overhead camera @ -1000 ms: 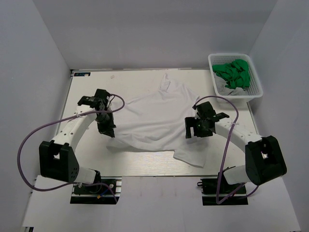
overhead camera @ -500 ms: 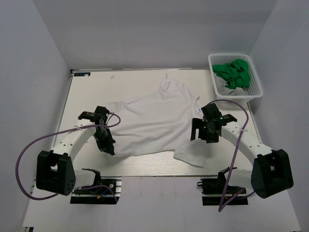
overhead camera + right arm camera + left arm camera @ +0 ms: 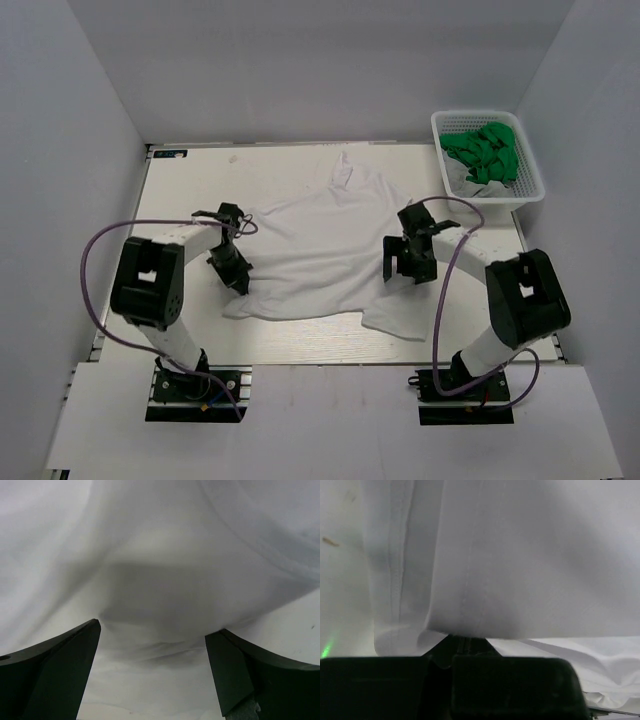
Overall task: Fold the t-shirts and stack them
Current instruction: Flatten out the tshirt
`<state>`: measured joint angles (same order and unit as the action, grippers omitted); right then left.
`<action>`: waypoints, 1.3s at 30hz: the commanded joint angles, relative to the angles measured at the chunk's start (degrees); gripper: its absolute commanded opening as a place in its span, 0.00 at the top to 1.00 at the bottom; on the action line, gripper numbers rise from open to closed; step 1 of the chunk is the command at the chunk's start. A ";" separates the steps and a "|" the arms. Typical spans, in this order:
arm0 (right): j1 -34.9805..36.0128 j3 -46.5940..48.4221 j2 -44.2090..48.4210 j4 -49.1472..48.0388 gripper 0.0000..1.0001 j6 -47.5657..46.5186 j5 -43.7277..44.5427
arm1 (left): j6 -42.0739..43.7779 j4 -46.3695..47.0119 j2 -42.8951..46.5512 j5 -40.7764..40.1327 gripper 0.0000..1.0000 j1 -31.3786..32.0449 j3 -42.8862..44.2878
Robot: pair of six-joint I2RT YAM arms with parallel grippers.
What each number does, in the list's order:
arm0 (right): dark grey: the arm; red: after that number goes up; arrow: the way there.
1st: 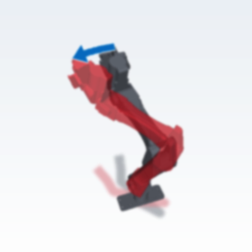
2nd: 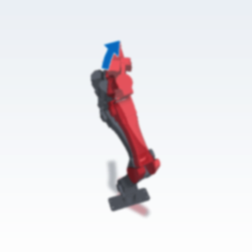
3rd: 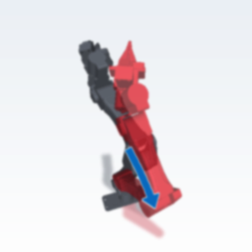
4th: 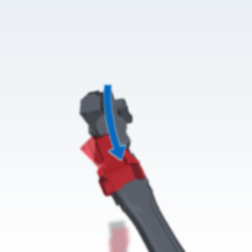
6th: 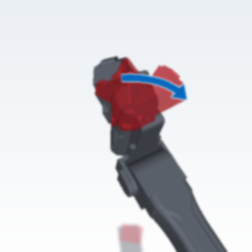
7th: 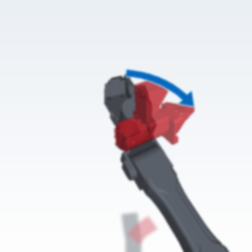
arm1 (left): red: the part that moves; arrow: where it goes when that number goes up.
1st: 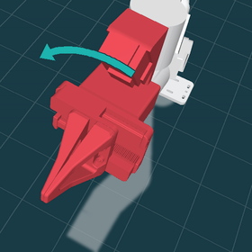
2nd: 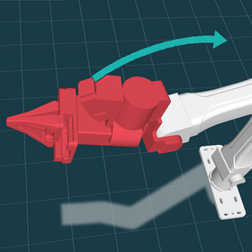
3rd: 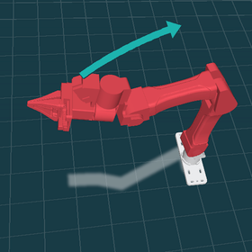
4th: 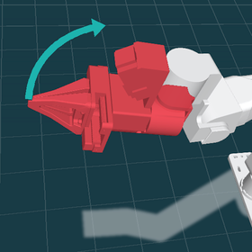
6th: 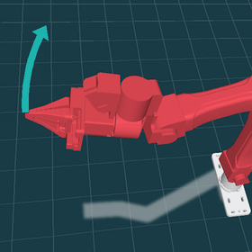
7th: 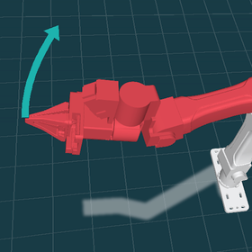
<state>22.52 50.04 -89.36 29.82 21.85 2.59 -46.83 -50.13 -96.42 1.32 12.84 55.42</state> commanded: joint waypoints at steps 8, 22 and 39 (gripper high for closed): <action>-1.69 18.57 -20.73 -6.79 0.10 0.48 5.84 | 2.61 6.54 -21.67 -6.33 1.00 -0.98 21.02; -3.36 24.35 -11.92 3.83 0.10 -0.67 6.90 | 5.62 -0.33 -14.08 -12.13 1.00 -0.98 30.92; -4.59 5.95 -6.00 2.00 0.11 3.20 7.60 | -0.80 1.44 6.15 -8.00 1.00 0.08 3.65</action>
<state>18.61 56.01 -94.65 33.41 23.77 8.54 -45.80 -48.62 -93.67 -7.46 12.47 61.32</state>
